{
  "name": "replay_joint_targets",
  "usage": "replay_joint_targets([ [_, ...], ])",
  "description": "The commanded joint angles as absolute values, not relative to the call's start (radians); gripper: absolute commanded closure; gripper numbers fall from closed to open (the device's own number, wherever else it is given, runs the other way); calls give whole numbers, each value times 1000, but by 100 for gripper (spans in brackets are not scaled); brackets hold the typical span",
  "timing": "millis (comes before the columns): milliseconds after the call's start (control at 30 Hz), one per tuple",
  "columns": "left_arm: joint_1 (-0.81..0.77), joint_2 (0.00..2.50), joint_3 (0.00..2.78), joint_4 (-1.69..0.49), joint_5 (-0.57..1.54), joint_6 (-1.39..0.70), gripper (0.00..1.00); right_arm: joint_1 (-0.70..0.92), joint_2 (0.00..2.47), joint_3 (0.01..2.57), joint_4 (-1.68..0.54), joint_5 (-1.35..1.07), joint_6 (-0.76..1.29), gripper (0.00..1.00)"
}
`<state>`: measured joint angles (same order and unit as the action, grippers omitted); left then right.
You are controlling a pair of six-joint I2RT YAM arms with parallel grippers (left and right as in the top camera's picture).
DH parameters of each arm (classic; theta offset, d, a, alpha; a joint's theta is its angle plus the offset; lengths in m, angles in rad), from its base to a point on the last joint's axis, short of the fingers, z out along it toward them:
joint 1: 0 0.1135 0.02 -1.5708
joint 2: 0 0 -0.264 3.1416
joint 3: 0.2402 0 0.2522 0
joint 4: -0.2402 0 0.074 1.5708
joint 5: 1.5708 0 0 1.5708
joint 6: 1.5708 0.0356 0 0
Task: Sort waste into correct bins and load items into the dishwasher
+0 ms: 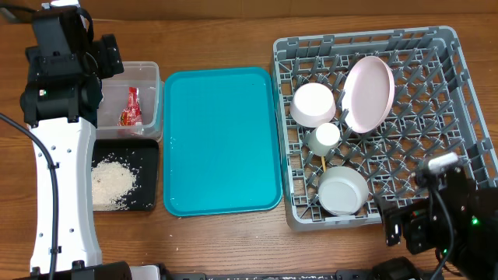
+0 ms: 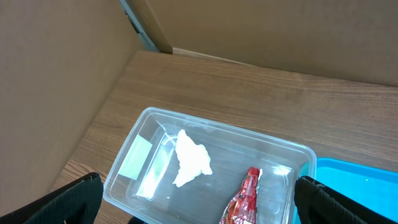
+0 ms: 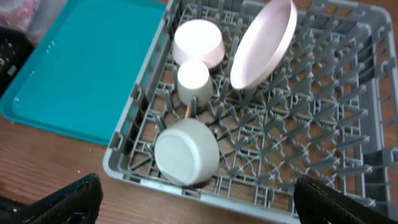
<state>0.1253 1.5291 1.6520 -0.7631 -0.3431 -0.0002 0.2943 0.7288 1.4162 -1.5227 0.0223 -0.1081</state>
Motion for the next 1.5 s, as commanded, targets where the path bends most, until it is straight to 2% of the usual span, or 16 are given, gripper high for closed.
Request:
replay_joint_targets([
  [0, 124, 1530, 1665, -759, -339, -11, 0, 287, 662, 1319, -1517, -1, -107, 0],
  [167, 124, 1530, 1665, -759, -339, -11, 0, 287, 569, 1145, -1400, -38, -107, 0],
  [500, 124, 1530, 1665, -759, -339, -11, 0, 287, 417, 804, -1015, -56, -103, 0],
  [833, 124, 1530, 1665, -759, -339, -11, 0, 286, 245, 357, -420, -116, -104, 0],
  [1033, 124, 1530, 1665, -759, -339, -11, 0, 286, 172, 183, -136, -139, -103, 0],
  [1467, 124, 1530, 1665, -759, -339, -11, 0, 238, 2, 41, -83, -173, -104, 0],
])
